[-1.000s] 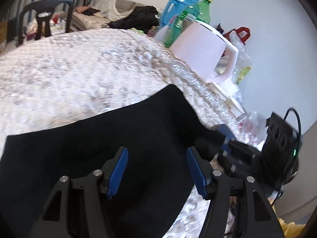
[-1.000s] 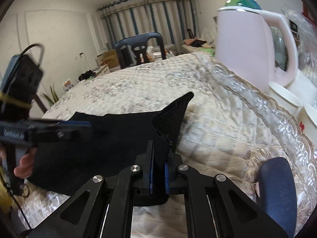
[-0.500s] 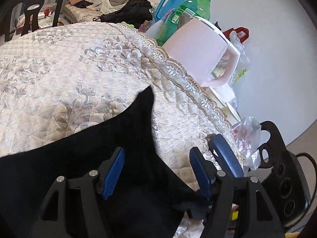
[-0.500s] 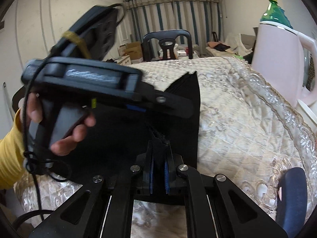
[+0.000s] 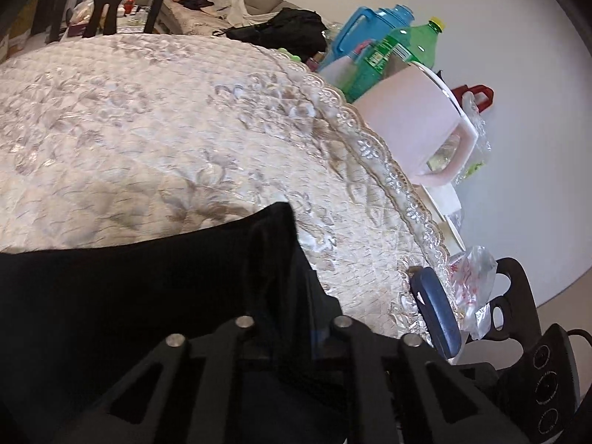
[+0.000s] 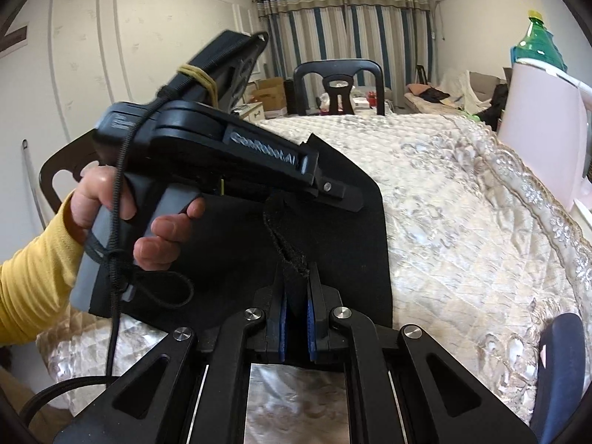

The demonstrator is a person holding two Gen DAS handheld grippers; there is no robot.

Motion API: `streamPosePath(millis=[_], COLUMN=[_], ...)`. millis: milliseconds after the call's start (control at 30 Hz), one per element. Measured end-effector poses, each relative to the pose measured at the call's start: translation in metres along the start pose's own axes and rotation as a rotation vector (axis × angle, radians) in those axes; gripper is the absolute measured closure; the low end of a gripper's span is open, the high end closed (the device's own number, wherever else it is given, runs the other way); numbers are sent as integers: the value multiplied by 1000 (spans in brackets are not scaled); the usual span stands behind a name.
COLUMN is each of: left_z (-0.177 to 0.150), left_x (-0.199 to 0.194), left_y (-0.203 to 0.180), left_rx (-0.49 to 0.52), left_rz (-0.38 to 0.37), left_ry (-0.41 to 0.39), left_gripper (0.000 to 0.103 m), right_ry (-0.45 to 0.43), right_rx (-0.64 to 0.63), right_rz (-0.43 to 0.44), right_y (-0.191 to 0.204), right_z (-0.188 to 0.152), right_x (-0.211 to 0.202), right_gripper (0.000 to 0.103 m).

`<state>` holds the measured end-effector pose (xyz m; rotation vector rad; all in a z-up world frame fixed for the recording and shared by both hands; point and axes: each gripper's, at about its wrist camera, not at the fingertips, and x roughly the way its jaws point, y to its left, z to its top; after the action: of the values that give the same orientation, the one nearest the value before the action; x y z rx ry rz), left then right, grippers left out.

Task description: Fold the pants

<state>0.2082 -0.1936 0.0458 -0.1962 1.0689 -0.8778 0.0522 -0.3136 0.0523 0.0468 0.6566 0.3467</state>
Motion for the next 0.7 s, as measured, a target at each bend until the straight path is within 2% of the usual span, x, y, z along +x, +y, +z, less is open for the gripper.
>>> streamPosePath(millis=[400,700], left_z=[-11,-25], left_x=[-54,-91], left_y=[19,48], left_rx=[-19,-70], left_rz=[17,20], left_ry=[-85,-140], left_gripper=[93,93], right_ry=[-57,-59], right_rx=[-18,-43], right_rz=[94,173], right_y=[28,59], right_z=[10,16], right_x=[-4,6], right_gripper=[96,96])
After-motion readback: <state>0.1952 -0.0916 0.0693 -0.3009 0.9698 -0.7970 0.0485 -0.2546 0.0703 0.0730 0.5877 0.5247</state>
